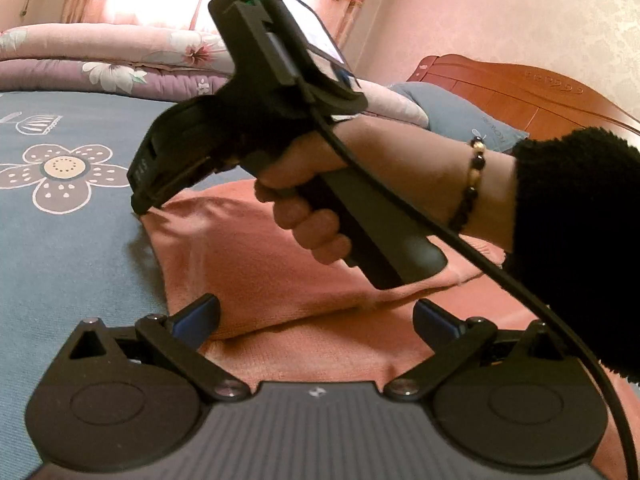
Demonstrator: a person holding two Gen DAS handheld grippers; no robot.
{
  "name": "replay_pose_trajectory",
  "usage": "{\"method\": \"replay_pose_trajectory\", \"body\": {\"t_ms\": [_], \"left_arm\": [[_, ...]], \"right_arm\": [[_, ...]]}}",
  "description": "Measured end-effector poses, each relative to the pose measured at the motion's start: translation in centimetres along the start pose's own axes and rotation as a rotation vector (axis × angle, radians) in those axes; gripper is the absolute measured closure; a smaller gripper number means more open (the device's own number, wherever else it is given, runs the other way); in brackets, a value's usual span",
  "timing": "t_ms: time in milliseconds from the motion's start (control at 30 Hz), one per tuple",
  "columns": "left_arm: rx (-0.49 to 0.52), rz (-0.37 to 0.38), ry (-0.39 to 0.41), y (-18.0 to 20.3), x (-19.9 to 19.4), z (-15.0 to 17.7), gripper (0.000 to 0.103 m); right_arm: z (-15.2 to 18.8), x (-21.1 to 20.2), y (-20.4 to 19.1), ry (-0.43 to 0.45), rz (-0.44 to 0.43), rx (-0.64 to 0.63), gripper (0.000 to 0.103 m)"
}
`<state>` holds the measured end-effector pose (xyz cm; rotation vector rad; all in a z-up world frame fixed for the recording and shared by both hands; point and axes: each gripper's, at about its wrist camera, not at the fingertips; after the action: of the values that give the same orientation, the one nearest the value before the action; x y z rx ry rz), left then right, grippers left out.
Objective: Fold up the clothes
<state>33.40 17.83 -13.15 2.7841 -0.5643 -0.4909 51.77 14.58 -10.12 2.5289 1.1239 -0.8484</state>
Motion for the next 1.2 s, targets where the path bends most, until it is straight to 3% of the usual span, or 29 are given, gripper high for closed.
{"method": "replay_pose_trajectory", "body": {"t_ms": [233,367,467,567,667,1000,1100,1200], "left_arm": [[-0.011,0.007,0.006,0.2,-0.8,0.4,0.001],[-0.008,0.006,0.005,0.1,-0.7,0.4,0.001],[-0.007,0.005,0.003,0.1,-0.7,0.5,0.001],[-0.005,0.004,0.003,0.2,-0.8,0.5,0.001],[-0.004,0.004,0.003,0.3,-0.8,0.5,0.001],[-0.005,0.004,0.003,-0.2,-0.2,0.1,0.001],[-0.005,0.004,0.003,-0.2,-0.1,0.1,0.001],[-0.003,0.003,0.002,-0.2,-0.1,0.1,0.001]], "right_arm": [[-0.5,-4.2,1.1,0.031,-0.052,0.065,0.088],[0.7,-4.9,1.9,-0.043,-0.070,0.076,0.088],[1.8,-3.6,2.2,-0.081,-0.025,0.068,0.092],[1.5,-2.5,2.8,-0.026,0.020,0.111,0.097],[1.2,-2.7,2.6,-0.019,0.026,0.124,0.094],[3.5,-10.1,5.4,-0.013,-0.098,0.221,0.089],[5.0,-9.1,6.0,-0.063,-0.052,0.220,0.089],[5.3,-9.2,6.4,-0.034,-0.026,0.250,0.092]]}}
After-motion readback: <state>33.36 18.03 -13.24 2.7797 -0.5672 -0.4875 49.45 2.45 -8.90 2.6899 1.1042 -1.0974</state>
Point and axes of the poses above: each gripper's, at about its wrist camera, not at the fingertips, and x roughly the way its jaws point, y to its right, z to its underside, and after that the axes turned 12 degrees about y, right-handed
